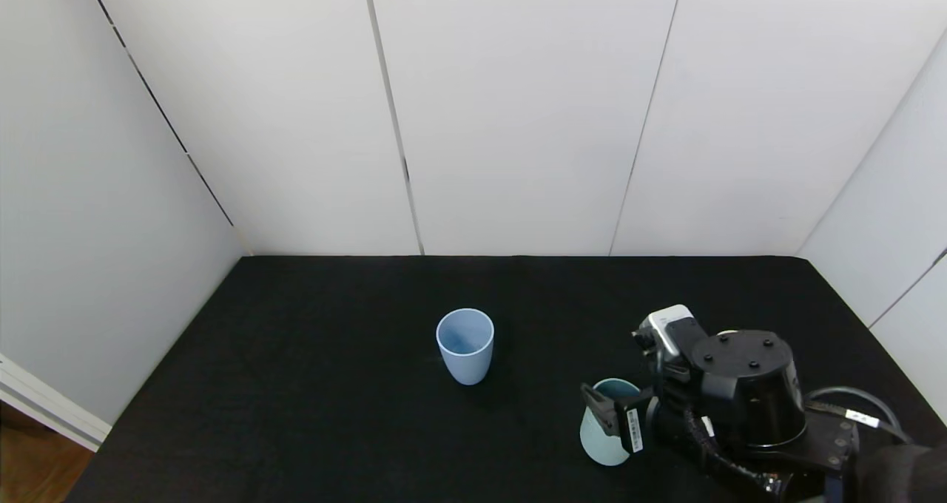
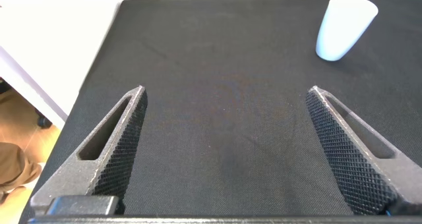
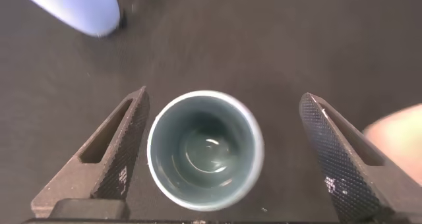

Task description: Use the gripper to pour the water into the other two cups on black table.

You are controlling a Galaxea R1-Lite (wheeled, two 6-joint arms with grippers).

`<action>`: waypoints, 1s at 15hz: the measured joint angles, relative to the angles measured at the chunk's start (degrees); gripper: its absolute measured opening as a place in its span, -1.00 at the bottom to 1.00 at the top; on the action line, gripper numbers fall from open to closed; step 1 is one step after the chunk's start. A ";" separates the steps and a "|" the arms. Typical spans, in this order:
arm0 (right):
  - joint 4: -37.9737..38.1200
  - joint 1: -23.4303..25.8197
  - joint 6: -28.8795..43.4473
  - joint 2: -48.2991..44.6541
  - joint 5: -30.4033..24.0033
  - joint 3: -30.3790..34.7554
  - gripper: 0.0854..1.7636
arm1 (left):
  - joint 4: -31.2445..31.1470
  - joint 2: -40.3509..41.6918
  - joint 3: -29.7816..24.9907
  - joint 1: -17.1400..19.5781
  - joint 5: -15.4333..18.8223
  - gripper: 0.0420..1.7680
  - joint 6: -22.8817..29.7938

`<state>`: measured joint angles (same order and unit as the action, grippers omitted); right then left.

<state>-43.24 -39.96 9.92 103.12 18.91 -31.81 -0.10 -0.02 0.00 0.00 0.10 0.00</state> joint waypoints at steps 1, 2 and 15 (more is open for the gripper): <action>3.00 0.38 -0.06 -2.43 -0.02 -1.13 0.87 | 0.00 0.00 0.00 0.00 0.00 0.94 0.00; 6.01 0.74 -0.11 -4.80 0.02 -2.34 0.88 | 0.00 0.00 0.00 0.00 0.00 0.94 0.00; 35.22 2.43 -0.56 -39.25 3.58 -4.50 0.92 | 0.00 0.00 0.00 0.00 0.00 0.94 0.00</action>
<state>-8.02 -37.53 9.36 63.87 22.49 -36.30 -0.10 -0.02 0.00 0.00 0.10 0.00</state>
